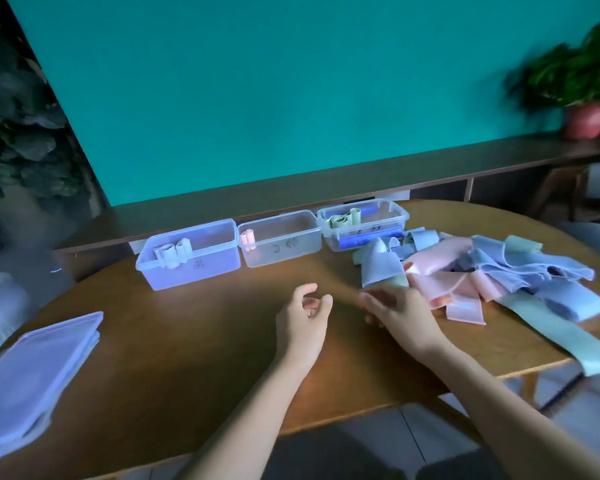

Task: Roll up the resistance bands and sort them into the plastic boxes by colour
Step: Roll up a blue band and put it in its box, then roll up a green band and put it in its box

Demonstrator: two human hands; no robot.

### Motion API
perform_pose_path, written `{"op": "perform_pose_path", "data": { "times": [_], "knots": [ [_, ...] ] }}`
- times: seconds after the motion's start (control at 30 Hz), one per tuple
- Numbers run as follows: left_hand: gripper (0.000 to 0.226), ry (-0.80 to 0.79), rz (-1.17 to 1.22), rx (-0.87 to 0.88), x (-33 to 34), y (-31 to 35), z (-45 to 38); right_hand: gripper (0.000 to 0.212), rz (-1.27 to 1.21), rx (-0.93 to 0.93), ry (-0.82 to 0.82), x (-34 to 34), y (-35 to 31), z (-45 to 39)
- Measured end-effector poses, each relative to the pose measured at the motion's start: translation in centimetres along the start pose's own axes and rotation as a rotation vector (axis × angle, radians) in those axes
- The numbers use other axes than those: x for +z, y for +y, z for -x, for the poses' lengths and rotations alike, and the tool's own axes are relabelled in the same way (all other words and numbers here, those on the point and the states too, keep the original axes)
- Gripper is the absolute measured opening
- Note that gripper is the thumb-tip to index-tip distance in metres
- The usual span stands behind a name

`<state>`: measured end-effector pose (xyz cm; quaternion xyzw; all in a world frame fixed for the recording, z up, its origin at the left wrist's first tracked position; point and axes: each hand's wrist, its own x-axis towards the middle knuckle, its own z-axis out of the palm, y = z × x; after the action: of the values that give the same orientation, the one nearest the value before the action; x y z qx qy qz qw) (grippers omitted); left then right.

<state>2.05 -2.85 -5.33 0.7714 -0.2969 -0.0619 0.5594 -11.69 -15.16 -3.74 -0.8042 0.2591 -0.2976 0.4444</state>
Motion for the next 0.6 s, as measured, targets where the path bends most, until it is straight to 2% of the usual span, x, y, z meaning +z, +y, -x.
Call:
{"op": "perform_pose_path", "data": {
  "times": [0.2, 0.43, 0.53, 0.6],
  "knots": [
    [0.026, -0.025, -0.007, 0.081, 5.0, 2.4, 0.9, 0.011, -0.156, 0.033, 0.143, -2.8, 1.9, 1.5],
    [0.02, -0.042, -0.05, 0.202, 8.8, 3.9, -0.5, 0.012, -0.129, 0.07, 0.315, -4.3, 3.5, 1.1],
    [0.02, -0.037, -0.037, 0.221, 9.7, 4.1, -0.9, 0.021, -0.118, 0.083, 0.357, -5.1, 3.8, 1.1],
    [0.022, -0.045, -0.051, 0.223, 10.1, 4.2, -0.9, 0.016, -0.105, 0.101, 0.382, -5.8, 4.0, 1.0]
  ]
}}
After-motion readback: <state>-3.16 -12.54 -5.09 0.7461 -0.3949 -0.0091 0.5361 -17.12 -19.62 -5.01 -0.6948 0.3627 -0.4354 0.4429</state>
